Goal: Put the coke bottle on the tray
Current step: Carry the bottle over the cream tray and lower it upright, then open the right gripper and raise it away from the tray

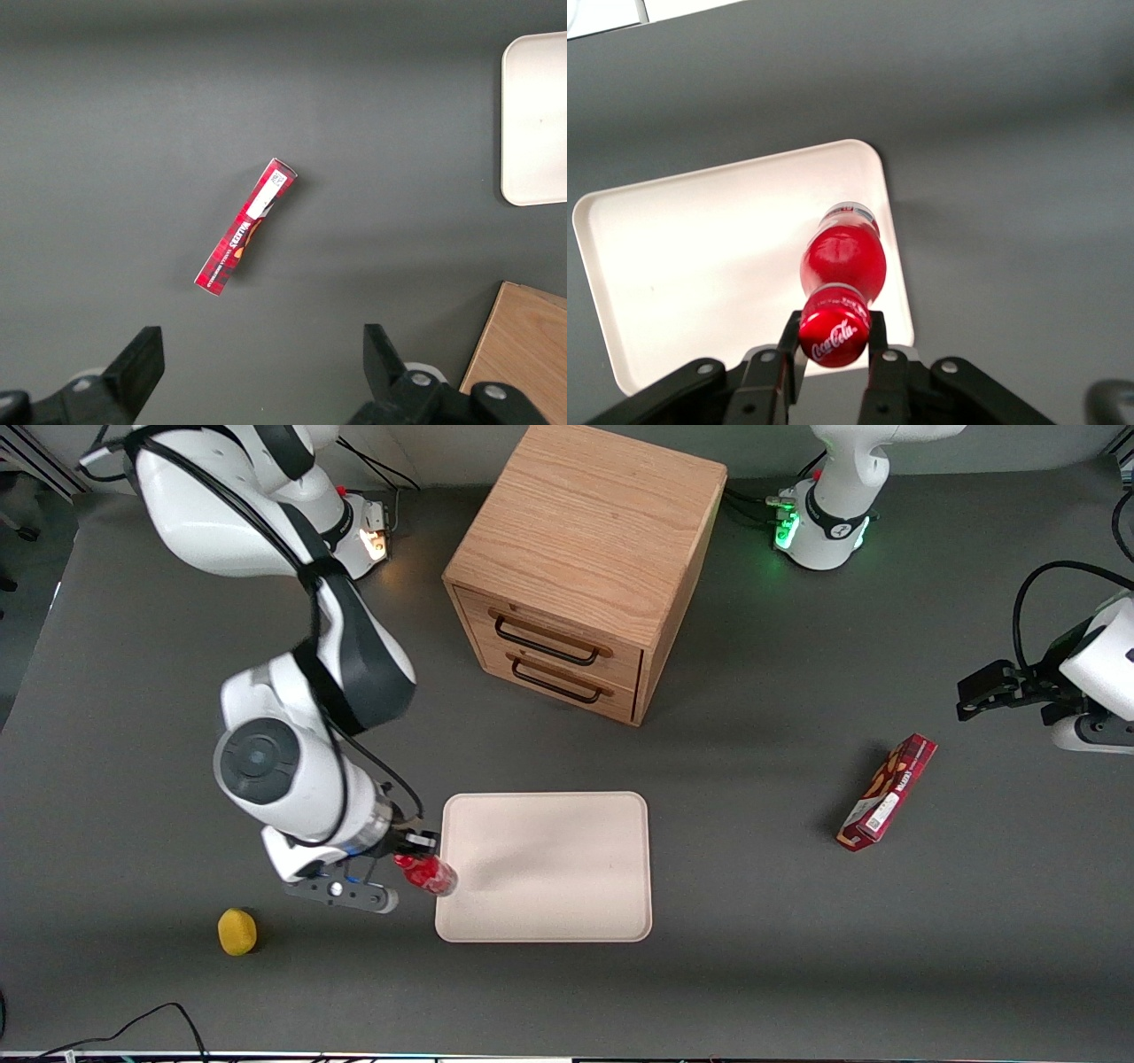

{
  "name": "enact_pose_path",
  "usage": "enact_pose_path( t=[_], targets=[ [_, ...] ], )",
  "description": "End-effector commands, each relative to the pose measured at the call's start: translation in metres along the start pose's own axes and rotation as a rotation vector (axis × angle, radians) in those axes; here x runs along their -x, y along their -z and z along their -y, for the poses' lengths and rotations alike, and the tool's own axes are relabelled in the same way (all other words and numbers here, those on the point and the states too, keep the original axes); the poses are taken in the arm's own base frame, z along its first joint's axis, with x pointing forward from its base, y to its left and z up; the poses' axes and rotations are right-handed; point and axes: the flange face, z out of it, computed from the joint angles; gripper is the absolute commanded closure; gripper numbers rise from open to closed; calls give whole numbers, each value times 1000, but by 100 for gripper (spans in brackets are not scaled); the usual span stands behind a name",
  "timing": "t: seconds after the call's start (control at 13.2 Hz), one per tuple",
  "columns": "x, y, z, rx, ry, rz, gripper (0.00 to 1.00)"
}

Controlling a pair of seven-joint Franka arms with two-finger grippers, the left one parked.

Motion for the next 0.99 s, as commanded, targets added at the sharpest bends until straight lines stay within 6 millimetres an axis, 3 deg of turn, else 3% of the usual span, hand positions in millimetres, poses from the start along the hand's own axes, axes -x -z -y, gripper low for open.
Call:
enact_pose_path(
  t=[0.0,0.38,0.46,0.61,0.68,0.91],
  targets=[
    [-8,-19,15,-14,-43,-51,100],
    [-10,-67,21,-11,-46,-49,100],
    [-11,-70,19,-6,-49,-51,88],
    [-10,-78,18,6,-44,-49,34],
    [-10,-79,17,22,-39,-58,0],
    [-5,-51,4,57,-27,-26,0]
  ],
)
